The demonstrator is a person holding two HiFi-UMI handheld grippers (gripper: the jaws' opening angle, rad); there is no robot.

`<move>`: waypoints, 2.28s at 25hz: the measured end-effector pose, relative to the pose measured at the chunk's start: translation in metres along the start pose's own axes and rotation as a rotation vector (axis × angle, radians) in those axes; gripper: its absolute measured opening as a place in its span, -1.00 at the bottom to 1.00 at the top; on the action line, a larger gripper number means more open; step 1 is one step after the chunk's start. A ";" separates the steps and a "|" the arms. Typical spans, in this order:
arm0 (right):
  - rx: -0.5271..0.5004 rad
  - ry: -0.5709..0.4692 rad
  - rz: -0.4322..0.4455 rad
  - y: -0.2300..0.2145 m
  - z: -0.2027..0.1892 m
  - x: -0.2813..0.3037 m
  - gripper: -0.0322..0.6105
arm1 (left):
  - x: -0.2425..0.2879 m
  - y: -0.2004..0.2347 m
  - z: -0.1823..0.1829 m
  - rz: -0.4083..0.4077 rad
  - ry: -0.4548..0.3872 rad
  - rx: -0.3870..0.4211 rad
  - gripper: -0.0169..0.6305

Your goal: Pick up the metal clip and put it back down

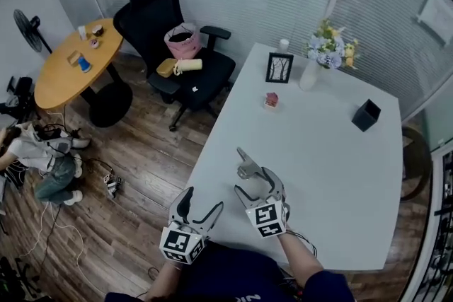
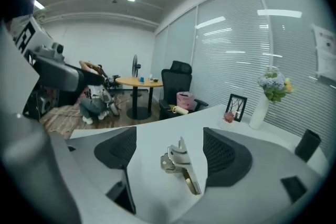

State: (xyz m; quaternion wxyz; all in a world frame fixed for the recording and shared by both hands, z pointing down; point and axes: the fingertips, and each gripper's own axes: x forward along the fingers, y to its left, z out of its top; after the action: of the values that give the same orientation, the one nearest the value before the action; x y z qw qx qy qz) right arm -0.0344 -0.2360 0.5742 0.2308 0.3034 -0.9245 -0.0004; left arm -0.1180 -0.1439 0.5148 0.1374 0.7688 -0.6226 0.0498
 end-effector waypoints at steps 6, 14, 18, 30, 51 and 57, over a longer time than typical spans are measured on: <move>0.128 -0.114 -0.151 -0.016 0.028 -0.065 0.36 | 0.012 -0.017 0.003 -0.089 -0.003 0.018 0.22; 0.196 -0.176 -0.326 -0.025 0.027 -0.140 0.34 | 0.026 -0.046 0.015 -0.224 -0.033 0.054 0.22; 0.226 -0.137 -0.385 -0.028 0.007 -0.165 0.32 | 0.035 -0.060 0.017 -0.270 -0.036 0.064 0.22; 0.243 -0.175 -0.492 -0.048 0.002 -0.187 -0.17 | 0.041 -0.079 0.024 -0.337 -0.034 0.091 0.16; 0.282 -0.175 -0.374 -0.043 0.012 -0.172 -0.87 | 0.041 -0.101 0.032 -0.447 -0.025 0.060 -0.94; 0.232 -0.177 -0.389 -0.037 0.016 -0.174 -0.88 | 0.036 -0.095 0.031 -0.422 -0.036 0.070 -0.94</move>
State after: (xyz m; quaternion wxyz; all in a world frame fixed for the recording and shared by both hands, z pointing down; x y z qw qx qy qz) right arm 0.1029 -0.1705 0.4802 0.1083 0.4990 -0.8591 0.0348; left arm -0.0206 -0.1686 0.4800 0.1067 0.8873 -0.4478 0.0281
